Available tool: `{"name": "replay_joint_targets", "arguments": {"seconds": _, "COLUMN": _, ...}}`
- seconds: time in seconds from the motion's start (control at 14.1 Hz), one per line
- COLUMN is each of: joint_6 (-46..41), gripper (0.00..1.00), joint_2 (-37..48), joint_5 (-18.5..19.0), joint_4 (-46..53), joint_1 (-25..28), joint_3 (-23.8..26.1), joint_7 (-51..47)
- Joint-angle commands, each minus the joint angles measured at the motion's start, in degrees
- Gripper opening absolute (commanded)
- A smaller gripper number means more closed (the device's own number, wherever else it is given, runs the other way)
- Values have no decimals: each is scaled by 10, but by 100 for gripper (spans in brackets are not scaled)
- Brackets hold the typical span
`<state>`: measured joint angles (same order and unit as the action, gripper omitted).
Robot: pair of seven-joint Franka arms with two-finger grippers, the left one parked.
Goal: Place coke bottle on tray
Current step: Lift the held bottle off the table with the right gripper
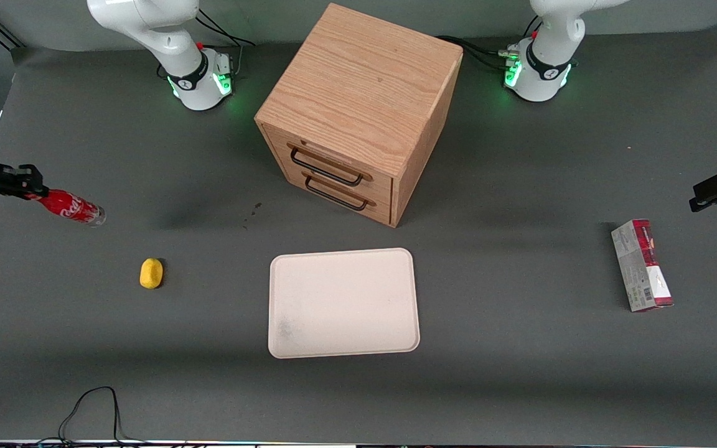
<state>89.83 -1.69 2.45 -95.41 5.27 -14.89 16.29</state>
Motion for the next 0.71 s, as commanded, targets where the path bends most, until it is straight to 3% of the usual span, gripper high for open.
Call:
{"name": "replay_joint_targets", "arguments": {"seconds": 0.0, "joint_6": -112, "gripper": 0, "joint_2": -116, "joint_5": -28, "joint_4": 200, "joint_1": -2, "joint_3": 5, "joint_7": -28}}
{"name": "replay_joint_targets", "arguments": {"seconds": 0.35, "joint_6": -161, "gripper": 0, "joint_2": -197, "joint_5": -38, "joint_4": 324, "joint_1": -3, "joint_3": 35, "joint_7": -91}}
{"name": "replay_joint_targets", "arguments": {"seconds": 0.64, "joint_6": -155, "gripper": 0, "joint_2": -303, "joint_5": -38, "joint_4": 429, "joint_1": -3, "joint_3": 127, "joint_7": -250}}
